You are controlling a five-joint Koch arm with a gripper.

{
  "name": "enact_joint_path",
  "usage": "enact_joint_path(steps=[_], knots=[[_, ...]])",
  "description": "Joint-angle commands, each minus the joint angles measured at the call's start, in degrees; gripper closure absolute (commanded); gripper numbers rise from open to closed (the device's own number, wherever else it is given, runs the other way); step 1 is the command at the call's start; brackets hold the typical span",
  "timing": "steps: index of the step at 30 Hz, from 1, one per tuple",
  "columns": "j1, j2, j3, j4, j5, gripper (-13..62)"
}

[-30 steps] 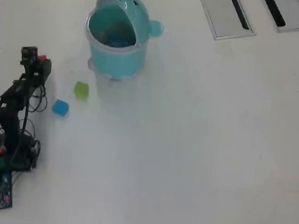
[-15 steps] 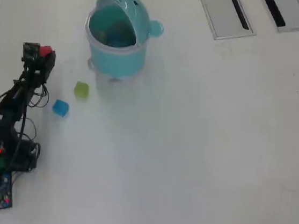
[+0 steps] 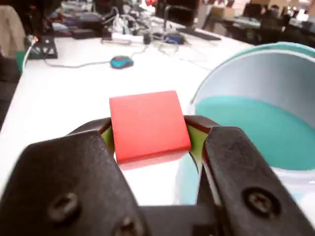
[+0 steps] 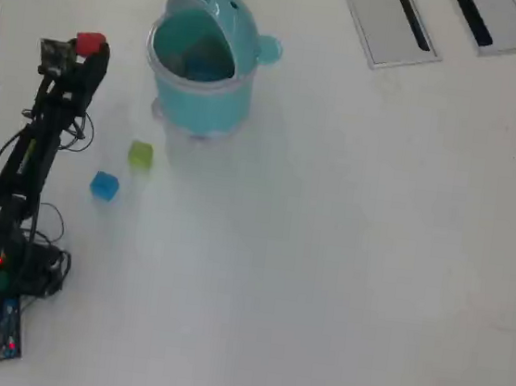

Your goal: Grasp RGB lego blocks and put them in the bin one by one.

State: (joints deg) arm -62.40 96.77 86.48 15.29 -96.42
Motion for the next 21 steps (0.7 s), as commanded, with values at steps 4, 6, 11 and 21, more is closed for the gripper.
enact_joint_path(steps=[4,6,11,21], knots=[[2.81,-6.5,-27.16,3.87,-0.44,39.2],[3.08,-8.88,-30.94,4.57,-0.26,39.2],[3.78,-13.01,-35.24,5.1,0.0,39.2],[7.56,-26.19,-43.59,-0.53,0.26,39.1]])
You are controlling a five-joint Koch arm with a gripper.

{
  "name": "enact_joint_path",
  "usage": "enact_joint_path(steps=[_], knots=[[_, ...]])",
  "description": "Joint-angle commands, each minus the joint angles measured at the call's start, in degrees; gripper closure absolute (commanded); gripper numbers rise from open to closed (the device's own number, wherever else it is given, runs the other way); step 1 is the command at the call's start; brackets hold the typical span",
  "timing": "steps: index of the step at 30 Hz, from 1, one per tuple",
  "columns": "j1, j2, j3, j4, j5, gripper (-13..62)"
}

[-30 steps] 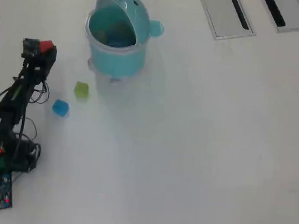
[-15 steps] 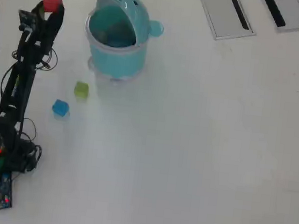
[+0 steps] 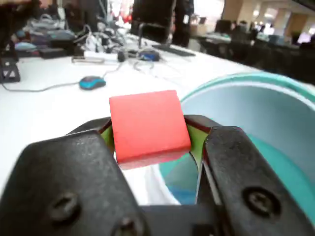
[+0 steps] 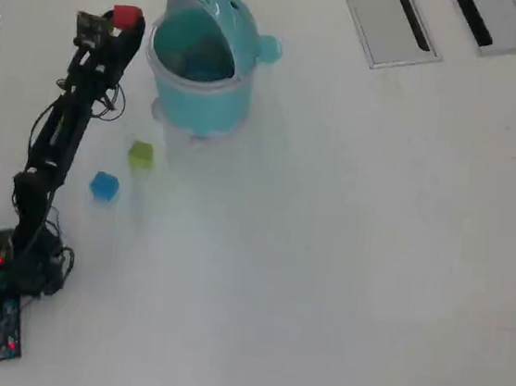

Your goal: Grasp RGB lego blocks and put them in the bin one by one.

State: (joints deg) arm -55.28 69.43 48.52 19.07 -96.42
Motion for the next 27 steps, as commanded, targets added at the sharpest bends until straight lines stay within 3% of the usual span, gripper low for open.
enact_joint_path(steps=[1,18,25,26,27], knots=[[1.14,0.26,-7.03,-4.22,0.7,39.1],[7.91,-14.59,-21.27,-4.48,1.67,38.4],[9.4,-18.28,-27.86,-2.81,-0.44,26.1],[9.67,-23.99,-41.75,6.15,-0.97,22.4],[9.76,-24.96,-43.86,7.47,-1.32,22.3]])
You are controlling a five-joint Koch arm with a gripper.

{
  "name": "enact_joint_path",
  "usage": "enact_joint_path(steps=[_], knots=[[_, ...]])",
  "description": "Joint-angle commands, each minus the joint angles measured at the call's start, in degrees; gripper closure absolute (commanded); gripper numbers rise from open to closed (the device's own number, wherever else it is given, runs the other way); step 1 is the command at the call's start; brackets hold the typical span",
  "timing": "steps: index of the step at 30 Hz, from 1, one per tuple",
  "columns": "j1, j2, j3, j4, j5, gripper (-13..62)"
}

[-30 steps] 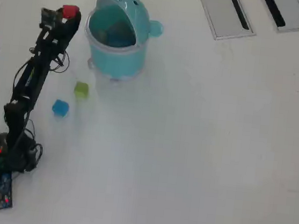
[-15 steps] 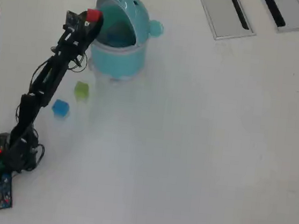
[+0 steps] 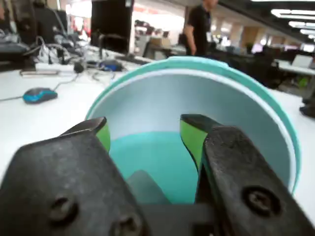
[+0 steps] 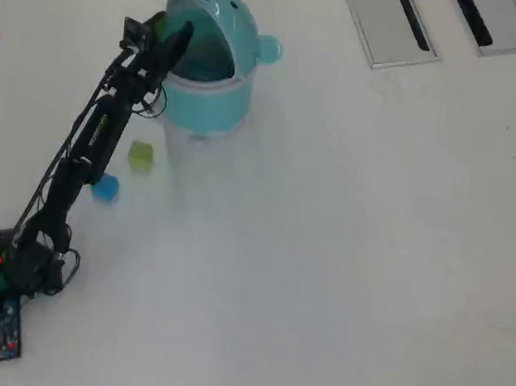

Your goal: Grasp RGB lego blocks and put them in the bin one by one.

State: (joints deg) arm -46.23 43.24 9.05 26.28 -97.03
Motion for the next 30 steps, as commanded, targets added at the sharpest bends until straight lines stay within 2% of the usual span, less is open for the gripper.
enact_joint_path(steps=[1,10,30], knots=[[0.7,0.62,-6.15,1.58,-0.97,21.4],[1.05,-3.96,-20.83,15.38,-1.23,20.0],[-3.69,4.57,-20.83,36.91,4.22,20.0]])
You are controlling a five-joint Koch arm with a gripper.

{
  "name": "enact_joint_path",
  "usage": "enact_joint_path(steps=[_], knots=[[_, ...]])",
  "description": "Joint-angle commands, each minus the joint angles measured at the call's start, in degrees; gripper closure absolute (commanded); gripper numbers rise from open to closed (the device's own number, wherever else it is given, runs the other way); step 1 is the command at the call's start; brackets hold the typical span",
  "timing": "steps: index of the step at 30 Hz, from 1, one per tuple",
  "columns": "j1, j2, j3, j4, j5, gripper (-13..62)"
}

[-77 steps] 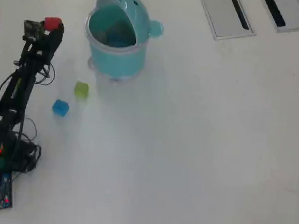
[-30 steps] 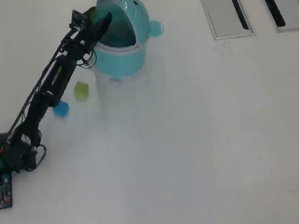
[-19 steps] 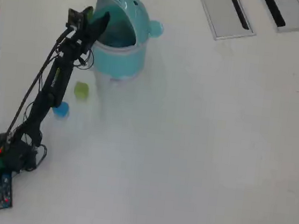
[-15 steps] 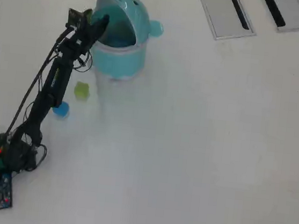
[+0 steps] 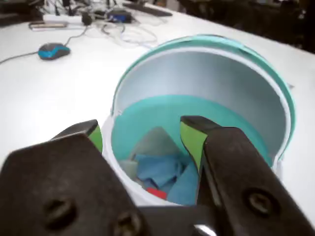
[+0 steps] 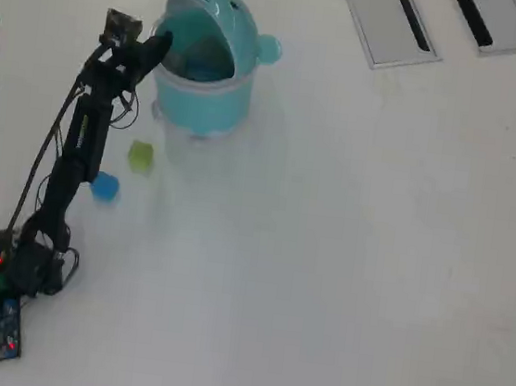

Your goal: Grasp RGB lego blocks and put them in the bin one by one.

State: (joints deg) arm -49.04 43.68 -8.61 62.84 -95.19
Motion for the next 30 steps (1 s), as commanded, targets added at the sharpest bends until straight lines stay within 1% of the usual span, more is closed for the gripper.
enact_joint_path(steps=[1,3,6,18,22,27,30], knots=[[-1.14,4.22,-3.16,0.44,3.87,19.5],[-1.85,4.66,-3.16,2.64,6.33,17.7],[-3.16,6.15,-3.16,7.91,8.53,18.0],[-3.34,11.43,-0.44,15.21,10.63,20.5],[-3.16,16.52,6.42,15.29,10.63,20.6],[-2.99,27.25,23.2,15.03,10.55,20.7],[-2.9,31.55,30.67,14.85,10.55,20.5]])
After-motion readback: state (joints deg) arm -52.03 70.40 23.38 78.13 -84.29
